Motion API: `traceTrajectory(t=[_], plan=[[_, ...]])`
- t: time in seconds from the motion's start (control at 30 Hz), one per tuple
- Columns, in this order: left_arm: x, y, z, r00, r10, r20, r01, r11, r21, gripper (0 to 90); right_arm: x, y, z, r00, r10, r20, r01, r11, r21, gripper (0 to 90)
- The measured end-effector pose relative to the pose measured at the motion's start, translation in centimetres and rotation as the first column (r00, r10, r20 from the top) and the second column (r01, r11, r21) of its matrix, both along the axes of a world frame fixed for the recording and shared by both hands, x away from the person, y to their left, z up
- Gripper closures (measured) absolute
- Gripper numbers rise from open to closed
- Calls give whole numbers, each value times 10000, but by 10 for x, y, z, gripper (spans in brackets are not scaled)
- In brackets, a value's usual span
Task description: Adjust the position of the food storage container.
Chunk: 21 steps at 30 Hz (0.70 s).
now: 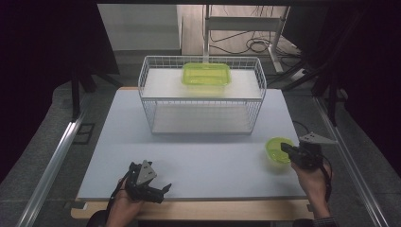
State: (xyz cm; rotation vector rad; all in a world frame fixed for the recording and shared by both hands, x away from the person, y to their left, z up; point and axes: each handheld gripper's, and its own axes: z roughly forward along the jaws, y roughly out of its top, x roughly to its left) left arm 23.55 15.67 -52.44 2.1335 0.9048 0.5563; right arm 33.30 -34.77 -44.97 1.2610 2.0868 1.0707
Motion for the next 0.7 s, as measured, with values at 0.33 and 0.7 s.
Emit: traceTrajectory(t=[0.33, 0.7], plan=[[1, -1, -1, 10000, 5, -23, -4, 9999, 105, 0, 13, -34, -6, 9942, -1073, 111, 1076, 9937, -302, 890], [1, -2, -2, 10000, 4, -65, -2, 9999, 154, 0, 28, -52, -23, 9891, -1405, -435, 1386, 9894, -427, 886]])
